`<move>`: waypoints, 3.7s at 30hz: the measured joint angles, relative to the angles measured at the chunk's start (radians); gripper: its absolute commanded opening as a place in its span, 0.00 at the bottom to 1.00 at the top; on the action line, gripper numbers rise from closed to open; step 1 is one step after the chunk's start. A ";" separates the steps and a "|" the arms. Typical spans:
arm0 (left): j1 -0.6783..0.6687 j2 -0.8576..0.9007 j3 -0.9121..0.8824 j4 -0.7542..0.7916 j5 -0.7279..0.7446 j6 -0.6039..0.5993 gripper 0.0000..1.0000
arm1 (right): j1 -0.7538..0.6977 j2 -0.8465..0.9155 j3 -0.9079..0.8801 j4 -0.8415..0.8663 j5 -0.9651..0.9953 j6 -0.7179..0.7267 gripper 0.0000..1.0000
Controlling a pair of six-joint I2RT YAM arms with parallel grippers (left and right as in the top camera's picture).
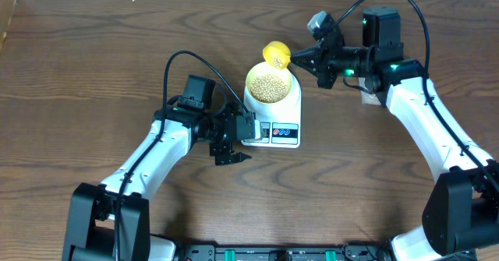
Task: Scoop item into bowl and weigh 50g on scale
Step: 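Tip the scoop with the right gripper, pouring soybeans into the bowl, then move the scoop back right and lower it into the soybean tub, then open the right gripper, releasing the scoop in the tub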
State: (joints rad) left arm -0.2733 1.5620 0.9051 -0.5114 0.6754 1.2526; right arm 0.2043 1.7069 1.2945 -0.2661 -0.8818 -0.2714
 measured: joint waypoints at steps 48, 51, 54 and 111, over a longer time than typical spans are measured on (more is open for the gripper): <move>0.000 0.000 0.000 0.000 0.000 0.000 0.98 | -0.552 -0.005 0.006 -0.519 0.387 0.365 0.03; 0.000 0.000 0.000 0.000 0.000 0.000 0.98 | -0.552 -0.005 0.006 -0.518 0.416 0.361 0.15; 0.000 0.000 0.000 0.000 0.000 0.000 0.98 | -0.552 -0.005 0.006 -0.514 0.435 0.357 0.16; 0.000 0.000 0.000 0.000 0.000 0.000 0.98 | -0.542 -0.006 0.006 -0.118 0.642 0.343 0.99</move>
State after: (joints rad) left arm -0.2733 1.5620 0.9051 -0.5114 0.6754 1.2526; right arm -0.3378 1.7004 1.3006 -0.3840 -0.2398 0.0715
